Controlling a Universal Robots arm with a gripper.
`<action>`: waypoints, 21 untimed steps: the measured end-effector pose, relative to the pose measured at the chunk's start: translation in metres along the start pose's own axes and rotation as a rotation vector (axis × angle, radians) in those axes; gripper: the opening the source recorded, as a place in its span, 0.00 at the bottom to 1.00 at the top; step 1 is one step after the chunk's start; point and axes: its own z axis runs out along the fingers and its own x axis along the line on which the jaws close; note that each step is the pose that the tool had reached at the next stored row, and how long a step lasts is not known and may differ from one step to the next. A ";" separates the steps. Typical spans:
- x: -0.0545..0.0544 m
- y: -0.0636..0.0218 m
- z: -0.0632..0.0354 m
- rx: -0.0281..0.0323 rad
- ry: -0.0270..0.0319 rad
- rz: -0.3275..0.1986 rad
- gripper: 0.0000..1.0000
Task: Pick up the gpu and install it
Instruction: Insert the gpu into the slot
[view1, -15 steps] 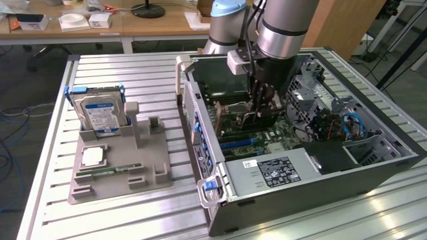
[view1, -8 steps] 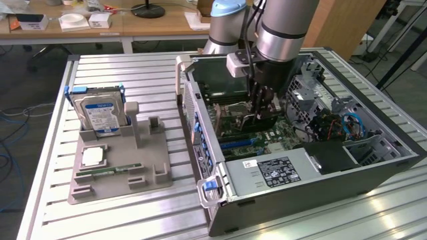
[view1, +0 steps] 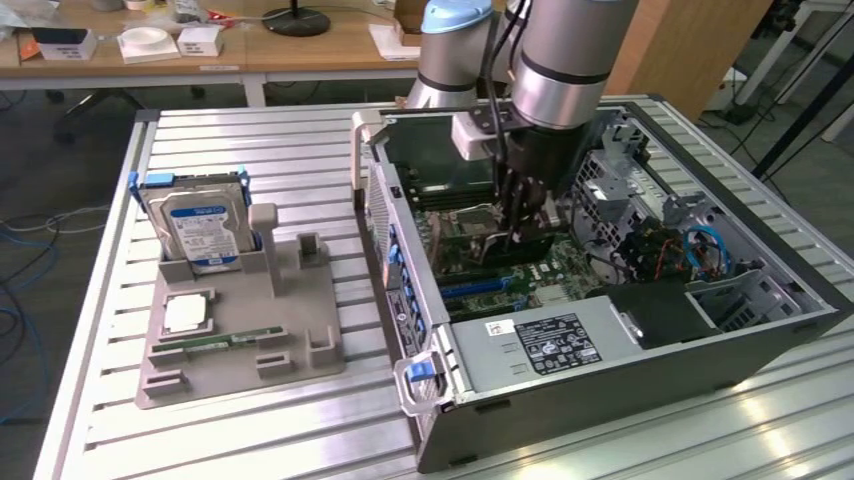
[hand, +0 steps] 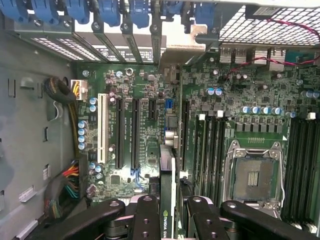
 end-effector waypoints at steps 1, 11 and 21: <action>0.000 0.0002 0.0007 0.0000 0.0001 0.000 0.26; 0.000 0.0061 0.0029 0.0000 -0.0006 -0.012 0.26; 0.000 0.0101 0.0041 -0.0001 -0.0007 -0.020 0.26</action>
